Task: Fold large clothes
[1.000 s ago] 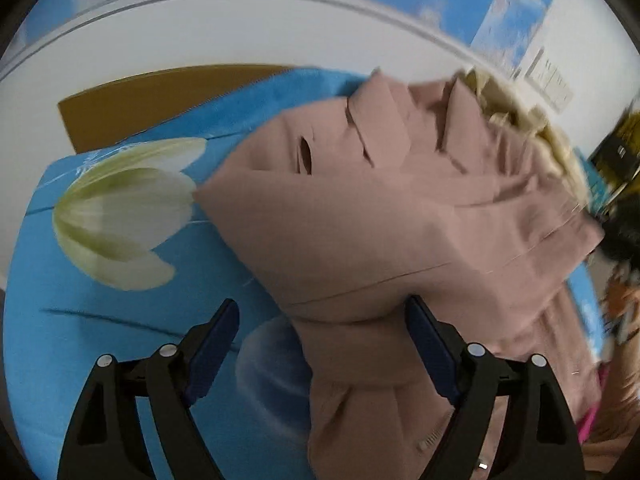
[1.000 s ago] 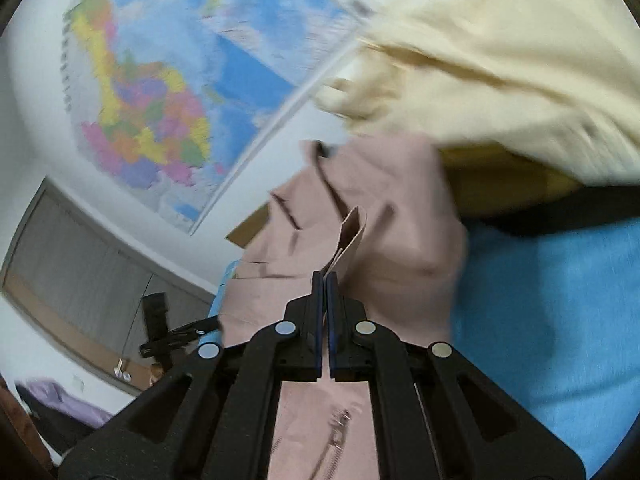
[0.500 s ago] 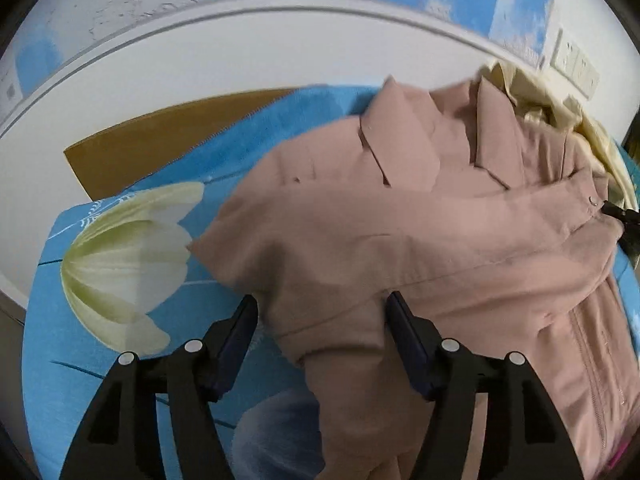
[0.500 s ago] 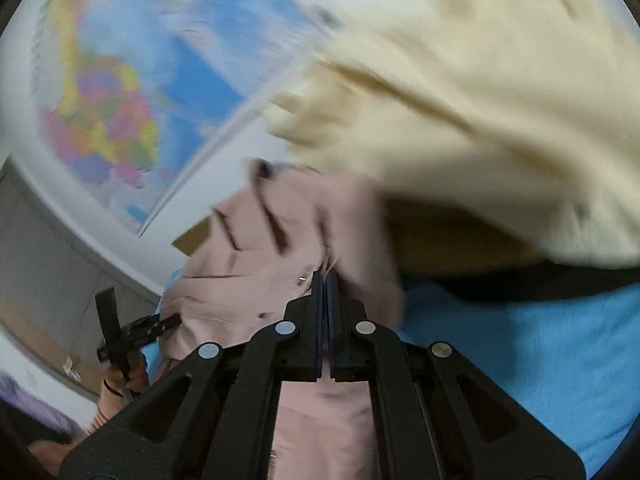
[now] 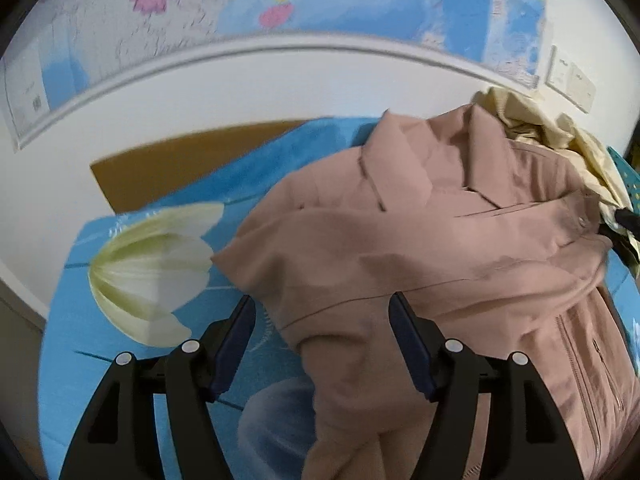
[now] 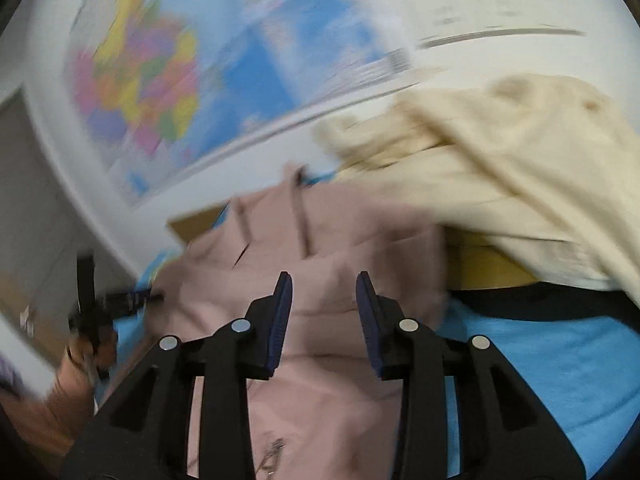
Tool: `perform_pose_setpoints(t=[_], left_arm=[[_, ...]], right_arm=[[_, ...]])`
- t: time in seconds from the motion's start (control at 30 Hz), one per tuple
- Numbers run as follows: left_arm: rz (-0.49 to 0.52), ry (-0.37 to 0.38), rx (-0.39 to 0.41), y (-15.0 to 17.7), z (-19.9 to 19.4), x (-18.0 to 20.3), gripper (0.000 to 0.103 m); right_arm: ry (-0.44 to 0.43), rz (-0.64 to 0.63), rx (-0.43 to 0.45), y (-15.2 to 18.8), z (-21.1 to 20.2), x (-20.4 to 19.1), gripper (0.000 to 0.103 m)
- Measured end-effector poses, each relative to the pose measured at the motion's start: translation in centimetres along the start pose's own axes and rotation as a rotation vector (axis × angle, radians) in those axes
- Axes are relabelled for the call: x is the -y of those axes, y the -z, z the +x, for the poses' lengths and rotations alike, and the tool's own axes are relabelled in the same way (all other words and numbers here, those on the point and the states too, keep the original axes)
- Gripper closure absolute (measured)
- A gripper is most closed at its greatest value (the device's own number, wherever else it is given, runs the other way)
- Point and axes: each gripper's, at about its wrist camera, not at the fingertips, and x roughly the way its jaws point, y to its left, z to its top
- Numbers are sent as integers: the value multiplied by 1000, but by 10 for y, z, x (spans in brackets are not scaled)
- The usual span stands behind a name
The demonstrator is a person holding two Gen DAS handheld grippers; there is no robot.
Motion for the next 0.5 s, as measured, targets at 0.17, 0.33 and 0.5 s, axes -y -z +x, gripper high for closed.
perform_pose_setpoints(t=[0.17,0.33,0.5], left_arm=[[65,18,-34,4,13,21,28],[49,-14,-108,14,40,19,26],[46,-27,-76,15,25,22,26]], right_arm=[[121,23,-135,12,52,16,71],[131,96,-141,22,53,35,72],[102,37,-64,20,20,14,64]])
